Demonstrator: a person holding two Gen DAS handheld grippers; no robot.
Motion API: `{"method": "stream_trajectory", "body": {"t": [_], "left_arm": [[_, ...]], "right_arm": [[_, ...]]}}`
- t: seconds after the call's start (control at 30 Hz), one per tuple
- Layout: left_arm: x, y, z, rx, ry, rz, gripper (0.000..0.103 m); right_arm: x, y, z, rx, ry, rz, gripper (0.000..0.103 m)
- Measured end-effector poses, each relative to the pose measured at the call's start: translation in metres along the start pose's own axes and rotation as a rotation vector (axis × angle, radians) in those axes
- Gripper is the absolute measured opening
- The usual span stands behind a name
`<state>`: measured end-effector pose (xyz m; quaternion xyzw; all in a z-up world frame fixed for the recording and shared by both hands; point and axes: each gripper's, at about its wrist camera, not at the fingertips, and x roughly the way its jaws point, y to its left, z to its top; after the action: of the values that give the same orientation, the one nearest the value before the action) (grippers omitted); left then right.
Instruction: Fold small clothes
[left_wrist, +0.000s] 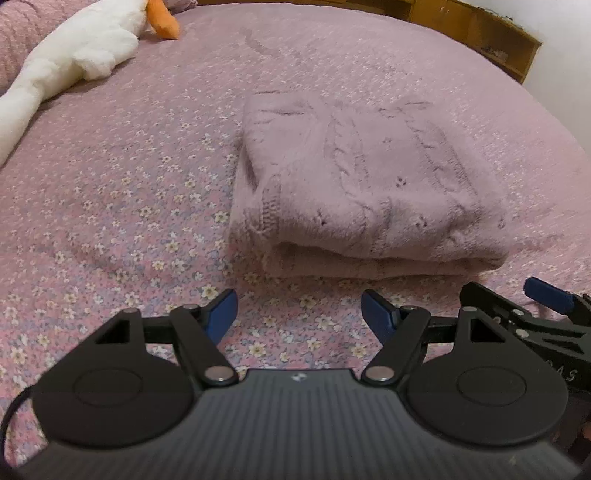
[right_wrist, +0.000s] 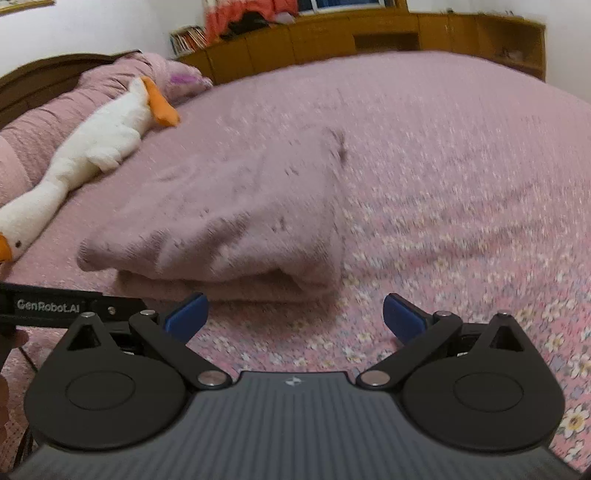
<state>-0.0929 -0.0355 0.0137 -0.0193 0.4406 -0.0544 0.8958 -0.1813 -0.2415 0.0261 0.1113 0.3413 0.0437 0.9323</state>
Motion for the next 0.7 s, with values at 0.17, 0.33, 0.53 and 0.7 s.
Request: {"method": "stream_trajectory", "body": {"t": [0.17,0.33,0.53,0.7], "left_arm": [[0.005,0.001,-0.001,-0.011,-0.002,0.04,0.075],[0.01,0.003,-0.002,-0.017,0.014,0.063,0.075],[0.011,-0.001,-0.007,-0.003,0.012,0.069,0.075],[0.009,-0.003,-0.008,0.001,0.008,0.069,0.075]], "right_arm": [[0.008,-0.003,-0.001,0.004,0.021,-0.008,0.103],[0.014,-0.002,-0.001,-0.002,0.04,-0.008,0.103],[0.018,-0.001,-0.001,-0.002,0.049,-0.007,0.103],[0.019,-0.002,-0.002,-0.003,0.053,-0.006,0.103]]}}
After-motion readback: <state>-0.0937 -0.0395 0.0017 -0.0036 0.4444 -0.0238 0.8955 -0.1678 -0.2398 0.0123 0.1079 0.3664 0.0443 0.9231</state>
